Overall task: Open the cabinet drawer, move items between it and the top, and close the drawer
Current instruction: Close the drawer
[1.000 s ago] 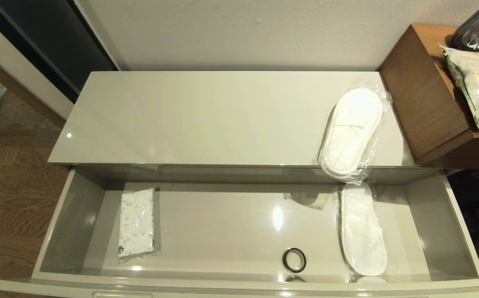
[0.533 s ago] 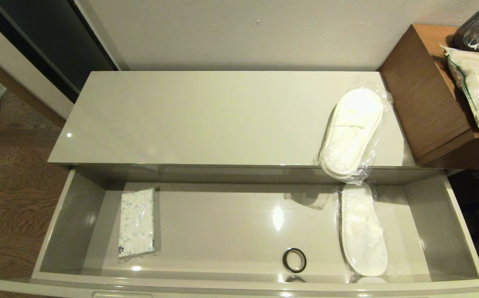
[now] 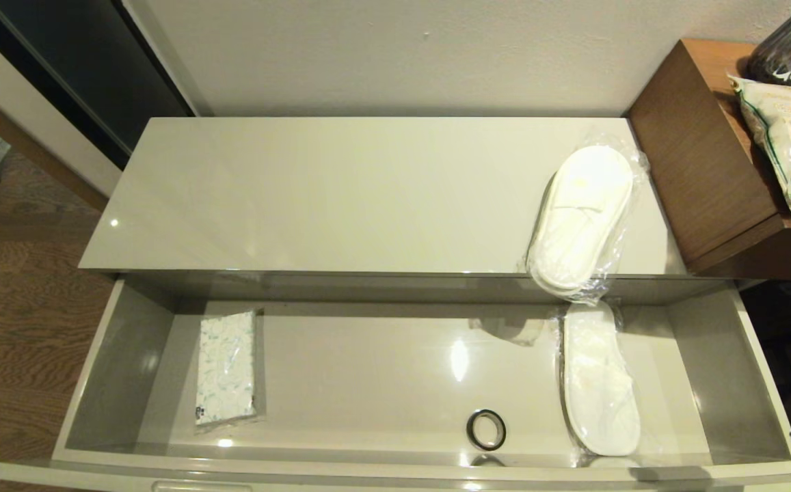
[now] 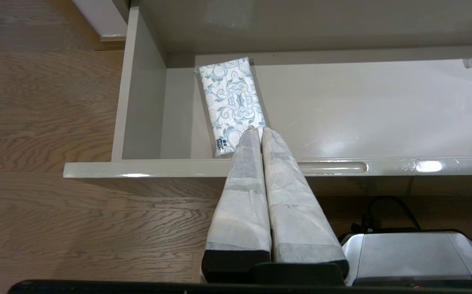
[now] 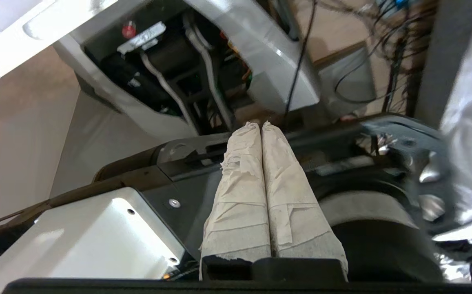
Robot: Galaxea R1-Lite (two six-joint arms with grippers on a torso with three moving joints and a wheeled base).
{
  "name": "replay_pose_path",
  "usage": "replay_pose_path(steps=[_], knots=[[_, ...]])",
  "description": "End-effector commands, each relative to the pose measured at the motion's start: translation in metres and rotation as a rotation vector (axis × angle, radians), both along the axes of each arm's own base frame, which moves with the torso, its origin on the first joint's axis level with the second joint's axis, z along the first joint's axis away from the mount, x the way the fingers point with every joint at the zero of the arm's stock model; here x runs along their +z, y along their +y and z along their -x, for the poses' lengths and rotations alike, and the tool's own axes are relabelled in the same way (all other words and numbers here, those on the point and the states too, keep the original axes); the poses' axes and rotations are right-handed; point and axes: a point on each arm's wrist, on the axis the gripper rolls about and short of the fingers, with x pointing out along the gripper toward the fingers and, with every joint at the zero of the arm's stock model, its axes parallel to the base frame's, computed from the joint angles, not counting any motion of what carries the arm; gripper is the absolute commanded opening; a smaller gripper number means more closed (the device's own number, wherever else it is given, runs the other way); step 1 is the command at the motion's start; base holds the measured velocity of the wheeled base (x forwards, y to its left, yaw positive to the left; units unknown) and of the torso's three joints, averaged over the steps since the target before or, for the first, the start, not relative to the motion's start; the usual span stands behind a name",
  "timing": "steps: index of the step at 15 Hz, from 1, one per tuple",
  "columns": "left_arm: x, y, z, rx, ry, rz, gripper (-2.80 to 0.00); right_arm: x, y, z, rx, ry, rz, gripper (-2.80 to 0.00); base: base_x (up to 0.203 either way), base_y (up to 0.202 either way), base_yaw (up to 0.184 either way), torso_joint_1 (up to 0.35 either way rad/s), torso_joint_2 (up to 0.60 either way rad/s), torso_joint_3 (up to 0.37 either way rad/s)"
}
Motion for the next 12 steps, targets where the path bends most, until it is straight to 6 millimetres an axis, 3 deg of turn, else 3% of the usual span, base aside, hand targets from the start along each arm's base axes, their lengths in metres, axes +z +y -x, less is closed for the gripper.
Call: replay_pose_path(steps=[1,5,7,10,12], knots=[[0.000,0.000,0.000,-0.001,0.001,0.000,-2.80,-0.011,0.012,0.000,0.038,0.083,-0.006,-2.80,0.000,0.000,0.000,0.000,0.00,0.000],[0.000,0.000,0.000,-0.001,0.002,0.000,-2.80,-0.013,0.039,0.007,0.062,0.111,-0.030,-2.80,0.000,0.000,0.000,0.000,0.00,0.000],[0.000,0.000,0.000,-0.001,0.001,0.000,-2.80,-0.024,0.059,0.008,0.087,0.152,-0.020,-2.80,0.000,0.000,0.000,0.000,0.00,0.000],[0.000,0.000,0.000,-0.001,0.003,0.000,-2.80,-0.047,0.080,-0.009,0.046,0.121,0.009,-2.80,0.000,0.000,0.000,0.000,0.00,0.000],[0.000,0.000,0.000,-0.001,0.003,0.000,-2.80,-0.045,0.087,-0.017,0.037,0.038,-0.025,-2.80,0.000,0.000,0.000,0.000,0.00,0.000]])
